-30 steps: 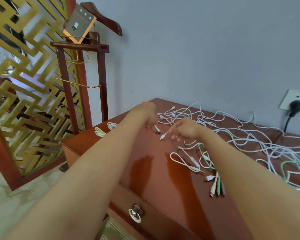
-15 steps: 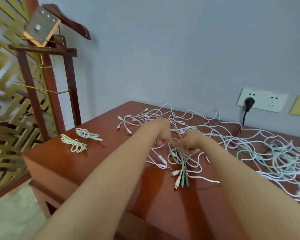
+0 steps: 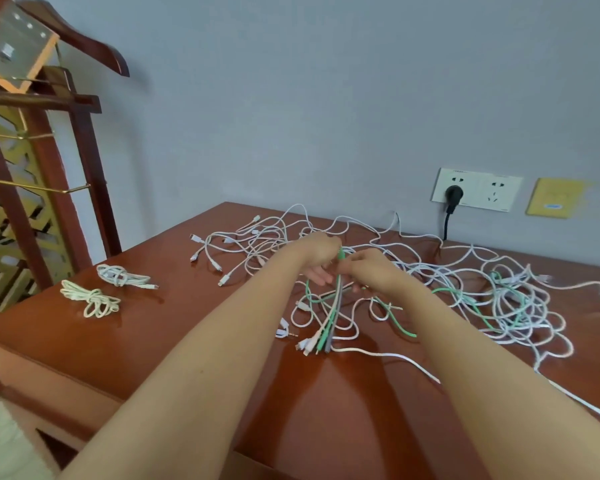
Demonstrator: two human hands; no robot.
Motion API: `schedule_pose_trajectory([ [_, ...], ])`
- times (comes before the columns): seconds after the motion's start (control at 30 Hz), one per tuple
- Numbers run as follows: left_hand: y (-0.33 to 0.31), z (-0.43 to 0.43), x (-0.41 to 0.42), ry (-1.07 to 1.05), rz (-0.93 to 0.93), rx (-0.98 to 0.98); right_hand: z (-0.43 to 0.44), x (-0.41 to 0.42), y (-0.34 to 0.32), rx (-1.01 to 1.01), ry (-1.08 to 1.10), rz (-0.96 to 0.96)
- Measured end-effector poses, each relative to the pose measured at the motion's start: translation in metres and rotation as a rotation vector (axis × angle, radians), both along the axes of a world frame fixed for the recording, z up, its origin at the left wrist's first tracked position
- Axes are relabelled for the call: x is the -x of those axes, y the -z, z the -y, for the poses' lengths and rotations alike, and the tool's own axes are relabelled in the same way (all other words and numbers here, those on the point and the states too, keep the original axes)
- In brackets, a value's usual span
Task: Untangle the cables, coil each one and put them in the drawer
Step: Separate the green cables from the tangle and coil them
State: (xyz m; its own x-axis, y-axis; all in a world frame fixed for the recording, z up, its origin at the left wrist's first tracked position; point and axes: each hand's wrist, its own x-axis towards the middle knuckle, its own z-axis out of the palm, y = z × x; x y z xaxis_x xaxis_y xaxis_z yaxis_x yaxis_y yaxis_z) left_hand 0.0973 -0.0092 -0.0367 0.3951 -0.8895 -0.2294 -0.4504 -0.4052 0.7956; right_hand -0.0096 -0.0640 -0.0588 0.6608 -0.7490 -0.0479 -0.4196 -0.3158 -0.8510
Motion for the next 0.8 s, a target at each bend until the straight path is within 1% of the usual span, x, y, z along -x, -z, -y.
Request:
schedule_pose_trajectory([
  [0.03, -0.002, 0.005, 0.005, -0.017, 0.001, 0.037, 0.0, 0.006, -0.004, -0.024, -0.035, 0.008],
  [0.1, -0.006, 0.014, 0.013, 0.009, 0.111, 0.045, 0.003, 0.02, -0.012, -0.06, -0.072, -0.01],
  [0.17, -0.011, 0.019, 0.023, 0.053, 0.218, 0.028, 0.01, 0.033, -0.017, -0.055, -0.061, -0.039],
  [0.2, -0.015, 0.021, 0.028, 0.072, 0.216, 0.027, 0.013, 0.037, -0.019, -0.028, -0.028, -0.045],
  [0.27, -0.021, 0.025, 0.039, 0.129, 0.144, 0.024, 0.021, 0.045, -0.02, 0.052, 0.101, 0.004],
  [0.33, -0.026, 0.027, 0.048, 0.169, 0.045, 0.018, 0.029, 0.051, -0.019, 0.061, 0.165, 0.169],
  [0.4, -0.033, 0.028, 0.056, 0.277, -0.048, -0.025, 0.037, 0.058, -0.018, 0.018, 0.077, 0.308],
  [0.47, -0.04, 0.027, 0.062, 0.398, -0.165, -0.037, 0.04, 0.065, -0.018, -0.047, -0.071, 0.378],
  [0.5, -0.043, 0.028, 0.062, 0.437, -0.224, -0.027, 0.041, 0.069, -0.018, -0.086, -0.127, 0.387],
  [0.57, -0.047, 0.03, 0.063, 0.469, -0.332, 0.007, 0.04, 0.079, -0.02, -0.128, -0.16, 0.363],
  [0.63, -0.047, 0.033, 0.064, 0.458, -0.426, 0.075, 0.041, 0.091, -0.022, -0.221, -0.144, 0.426],
  [0.73, -0.042, 0.04, 0.072, 0.373, -0.604, 0.258, 0.045, 0.107, -0.026, -0.458, -0.094, 0.649],
  [0.8, -0.039, 0.046, 0.077, 0.224, -0.782, 0.403, 0.045, 0.114, -0.026, -0.466, -0.048, 0.7],
])
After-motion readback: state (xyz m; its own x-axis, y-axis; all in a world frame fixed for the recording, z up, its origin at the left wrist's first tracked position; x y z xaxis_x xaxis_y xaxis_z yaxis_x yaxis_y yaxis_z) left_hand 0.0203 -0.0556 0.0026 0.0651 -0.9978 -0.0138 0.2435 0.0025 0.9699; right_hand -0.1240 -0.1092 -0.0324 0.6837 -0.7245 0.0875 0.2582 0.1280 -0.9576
